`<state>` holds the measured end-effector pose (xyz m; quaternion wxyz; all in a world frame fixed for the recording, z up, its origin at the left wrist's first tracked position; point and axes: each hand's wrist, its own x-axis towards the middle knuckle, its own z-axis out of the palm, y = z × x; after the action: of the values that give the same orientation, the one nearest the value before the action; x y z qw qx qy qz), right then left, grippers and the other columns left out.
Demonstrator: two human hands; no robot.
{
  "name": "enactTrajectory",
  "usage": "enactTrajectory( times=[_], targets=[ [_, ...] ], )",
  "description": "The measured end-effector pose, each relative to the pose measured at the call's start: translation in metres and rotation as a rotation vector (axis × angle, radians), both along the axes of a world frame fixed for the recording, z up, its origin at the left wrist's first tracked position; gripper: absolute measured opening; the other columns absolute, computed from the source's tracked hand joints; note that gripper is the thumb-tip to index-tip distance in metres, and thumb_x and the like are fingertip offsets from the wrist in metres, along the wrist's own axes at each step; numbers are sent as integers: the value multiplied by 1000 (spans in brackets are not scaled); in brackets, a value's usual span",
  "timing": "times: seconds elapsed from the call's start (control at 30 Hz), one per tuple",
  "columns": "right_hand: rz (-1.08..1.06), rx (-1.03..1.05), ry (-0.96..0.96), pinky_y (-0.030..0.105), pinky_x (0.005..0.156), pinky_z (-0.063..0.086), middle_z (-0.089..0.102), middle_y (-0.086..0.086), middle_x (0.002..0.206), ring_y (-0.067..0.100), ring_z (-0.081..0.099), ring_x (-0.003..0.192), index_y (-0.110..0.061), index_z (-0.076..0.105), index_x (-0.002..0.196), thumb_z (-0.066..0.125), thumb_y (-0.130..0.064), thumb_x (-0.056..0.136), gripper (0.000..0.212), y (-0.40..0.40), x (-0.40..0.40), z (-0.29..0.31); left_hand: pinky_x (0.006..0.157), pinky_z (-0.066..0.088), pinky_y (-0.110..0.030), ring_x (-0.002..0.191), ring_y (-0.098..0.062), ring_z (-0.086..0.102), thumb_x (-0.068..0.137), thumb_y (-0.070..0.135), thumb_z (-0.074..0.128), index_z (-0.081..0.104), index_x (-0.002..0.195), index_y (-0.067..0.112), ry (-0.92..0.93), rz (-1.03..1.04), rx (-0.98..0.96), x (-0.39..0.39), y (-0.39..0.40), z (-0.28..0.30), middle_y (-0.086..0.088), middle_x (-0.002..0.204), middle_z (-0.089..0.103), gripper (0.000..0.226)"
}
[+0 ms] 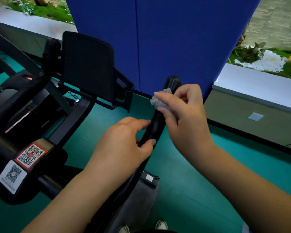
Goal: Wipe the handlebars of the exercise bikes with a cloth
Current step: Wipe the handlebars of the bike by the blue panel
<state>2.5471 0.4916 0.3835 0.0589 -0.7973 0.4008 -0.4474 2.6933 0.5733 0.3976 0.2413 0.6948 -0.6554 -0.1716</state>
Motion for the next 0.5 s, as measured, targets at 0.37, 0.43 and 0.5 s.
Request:
enactTrajectory(
  times=[0.37, 0.43, 0.5],
  targets=[
    [-77, 534, -288, 8, 75, 40, 64, -12, 98, 0, 57, 92, -32, 66, 92, 53, -28, 95, 14, -54, 0, 49, 81, 50, -25, 81, 0, 55, 80, 42, 66, 56, 128, 36, 21, -14, -8, 0, -4, 0, 21, 111, 56, 49],
    [-99, 615, -366, 16, 73, 44, 63, -19, 86, -2, 58, 82, -28, 67, 89, 52, -28, 96, 16, -54, -4, 41, 80, 50, -23, 80, 1, 54, 80, 42, 65, 56, 129, 36, 18, -18, -5, 0, -4, -1, 22, 111, 56, 49],
    [-137, 672, -429, 24, 68, 43, 60, -12, 73, 5, 53, 69, -15, 68, 85, 51, -29, 96, 25, -47, -6, 22, 78, 48, -20, 80, 2, 53, 80, 42, 65, 56, 128, 36, 17, -17, -9, 0, -5, -1, 23, 110, 56, 49]
  ],
)
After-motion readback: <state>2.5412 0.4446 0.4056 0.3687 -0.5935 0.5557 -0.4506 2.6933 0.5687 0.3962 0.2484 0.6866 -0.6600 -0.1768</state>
